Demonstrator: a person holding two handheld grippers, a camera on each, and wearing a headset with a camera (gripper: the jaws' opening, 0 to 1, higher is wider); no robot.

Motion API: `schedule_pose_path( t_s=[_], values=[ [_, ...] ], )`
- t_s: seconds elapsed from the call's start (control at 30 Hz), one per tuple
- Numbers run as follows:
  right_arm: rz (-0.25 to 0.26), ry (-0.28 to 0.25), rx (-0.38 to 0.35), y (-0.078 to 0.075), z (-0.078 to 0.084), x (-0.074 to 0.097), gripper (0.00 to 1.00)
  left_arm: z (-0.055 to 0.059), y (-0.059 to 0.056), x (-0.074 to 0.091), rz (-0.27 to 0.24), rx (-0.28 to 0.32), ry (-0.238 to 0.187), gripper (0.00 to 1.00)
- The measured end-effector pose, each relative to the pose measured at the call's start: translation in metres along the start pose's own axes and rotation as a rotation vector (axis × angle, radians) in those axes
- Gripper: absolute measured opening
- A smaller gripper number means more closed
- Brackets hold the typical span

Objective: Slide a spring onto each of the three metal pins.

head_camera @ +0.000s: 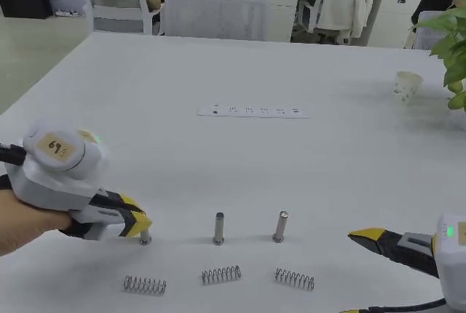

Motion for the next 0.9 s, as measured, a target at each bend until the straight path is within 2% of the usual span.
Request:
schedule_pose_path(
  t_s=[0.63,0.9],
  values=[
    [0.0,0.0,0.008,0.002,-0.002,0.002,0.74,-0.002,-0.001,0.011,-0.014,-0.013,-0.022,0.15],
    [0.003,0.001,0.01,0.002,-0.002,0.003,0.74,-0.001,-0.003,0.018,-0.014,-0.026,-0.023,0.17]
  ],
)
Point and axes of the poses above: the centre of the closed fingertips' face, and the gripper's own axes: x roughly backward along the fingers, y roughly to its left, z roughly out of its underside, the point moved 8 cm from there along x, roughly backward along the fingers, and after that the axes turned 5 degrees about z, right-handed, at the moved point
